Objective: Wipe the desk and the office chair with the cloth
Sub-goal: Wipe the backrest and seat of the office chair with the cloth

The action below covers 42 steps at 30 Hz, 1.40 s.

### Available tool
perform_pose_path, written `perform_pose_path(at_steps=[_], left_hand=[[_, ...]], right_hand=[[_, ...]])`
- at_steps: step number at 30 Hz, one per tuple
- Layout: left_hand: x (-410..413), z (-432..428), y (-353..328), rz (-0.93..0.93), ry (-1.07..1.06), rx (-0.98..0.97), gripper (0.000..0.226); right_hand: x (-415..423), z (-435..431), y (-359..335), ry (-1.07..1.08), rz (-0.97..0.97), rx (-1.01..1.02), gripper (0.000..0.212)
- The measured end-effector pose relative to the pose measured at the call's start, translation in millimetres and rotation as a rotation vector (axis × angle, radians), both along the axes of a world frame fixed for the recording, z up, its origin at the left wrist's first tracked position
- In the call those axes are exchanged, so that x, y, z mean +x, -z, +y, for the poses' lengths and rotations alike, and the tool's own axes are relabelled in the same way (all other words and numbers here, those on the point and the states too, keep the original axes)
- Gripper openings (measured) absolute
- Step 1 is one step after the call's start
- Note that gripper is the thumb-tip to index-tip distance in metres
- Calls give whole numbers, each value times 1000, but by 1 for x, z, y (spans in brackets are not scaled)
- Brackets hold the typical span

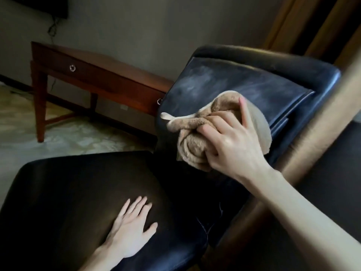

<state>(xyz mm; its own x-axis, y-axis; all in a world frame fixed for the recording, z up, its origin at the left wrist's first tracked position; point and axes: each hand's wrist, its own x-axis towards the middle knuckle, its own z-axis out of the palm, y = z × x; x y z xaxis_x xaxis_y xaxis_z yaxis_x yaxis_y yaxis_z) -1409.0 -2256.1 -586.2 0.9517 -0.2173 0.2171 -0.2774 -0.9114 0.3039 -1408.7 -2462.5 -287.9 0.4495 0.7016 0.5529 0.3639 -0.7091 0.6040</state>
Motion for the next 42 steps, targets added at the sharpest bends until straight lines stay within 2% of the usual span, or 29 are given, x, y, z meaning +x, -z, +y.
perform_pose_path(at_steps=[2, 4, 7, 9, 12, 14, 16, 18, 20, 21, 23, 25, 26, 29, 33, 38, 42], left_hand=[[-1, 2, -1, 38, 8, 15, 73], [0, 3, -3, 58, 11, 7, 72], [-1, 3, -3, 71, 4, 19, 70], [-3, 5, -5, 84, 13, 14, 69], [-4, 6, -8, 74, 13, -4, 69], [-5, 7, -8, 72, 22, -10, 69], [-5, 8, -8, 82, 28, -15, 69], [-3, 9, -7, 88, 33, -4, 70], [-2, 9, -7, 94, 32, 23, 74], [-3, 9, -7, 102, 35, 35, 79], [-4, 8, -8, 121, 53, 38, 96], [-3, 8, -10, 139, 48, 40, 104], [-3, 8, -9, 139, 44, 38, 101], [-1, 8, -6, 131, 26, 35, 75], [0, 7, -6, 125, 17, 24, 70], [0, 7, -5, 137, 8, 46, 71], [-3, 6, -5, 154, 26, 24, 100]], right_hand=[[3, -6, 0, 336, 161, -84, 39], [3, -10, 18, 455, 236, -116, 38], [-1, -4, 73, 372, 287, -114, 32], [-9, 0, 119, 342, 408, -215, 33], [-22, -12, 159, 295, 406, -377, 12], [-20, -14, 157, 266, 382, -239, 6], [-15, -11, 135, 276, 321, -21, 16], [-8, -10, 100, 253, 229, -11, 23], [-4, -15, 50, 237, 111, 19, 15], [-2, -20, 23, 239, 53, 69, 12], [2, -34, -31, 345, -30, 143, 20], [7, -49, -79, 461, -36, 192, 36], [8, -54, -98, 482, 5, 232, 45], [10, -58, -120, 466, 146, 326, 59], [12, -55, -75, 483, 89, 177, 50], [0, -42, -1, 342, 121, 71, 43], [-17, -20, 82, 353, 332, -293, 37]])
